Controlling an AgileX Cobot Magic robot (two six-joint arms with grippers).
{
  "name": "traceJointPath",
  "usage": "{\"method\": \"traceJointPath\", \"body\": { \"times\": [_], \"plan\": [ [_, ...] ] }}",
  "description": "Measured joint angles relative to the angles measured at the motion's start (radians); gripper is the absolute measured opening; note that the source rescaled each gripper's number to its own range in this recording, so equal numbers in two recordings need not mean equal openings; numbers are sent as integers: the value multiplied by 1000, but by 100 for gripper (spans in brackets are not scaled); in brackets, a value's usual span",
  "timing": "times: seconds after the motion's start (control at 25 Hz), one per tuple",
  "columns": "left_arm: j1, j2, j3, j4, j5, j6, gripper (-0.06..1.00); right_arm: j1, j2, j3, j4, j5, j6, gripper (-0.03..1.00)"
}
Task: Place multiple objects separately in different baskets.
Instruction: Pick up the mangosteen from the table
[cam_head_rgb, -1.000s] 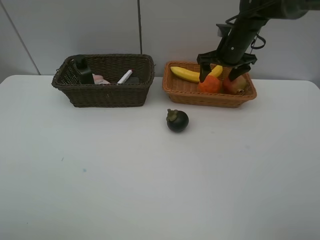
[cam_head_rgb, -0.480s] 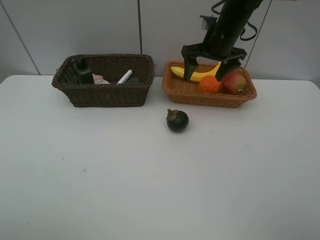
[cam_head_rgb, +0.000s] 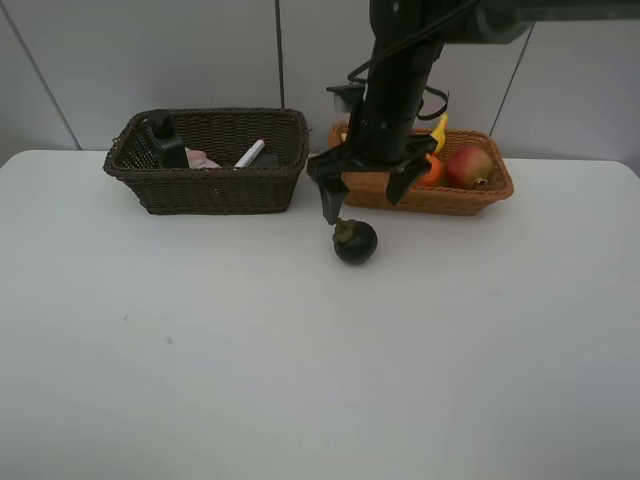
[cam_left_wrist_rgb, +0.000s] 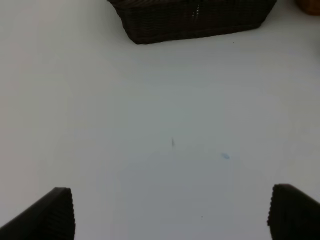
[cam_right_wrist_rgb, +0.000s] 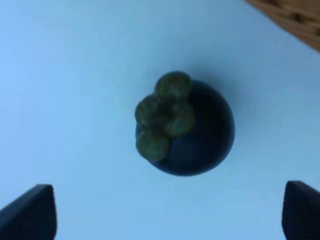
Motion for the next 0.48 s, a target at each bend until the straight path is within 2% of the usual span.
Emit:
{"method": "traceJointPath", "body": {
  "times": [0.2, 0.48],
  "plan": [
    [0, 0, 0, 0, 0, 0, 100, 0, 22, 68, -18, -72, -5, 100],
    [0, 0, 0, 0, 0, 0, 100, 0, 30, 72, -18, -136, -8, 100]
  ]
}}
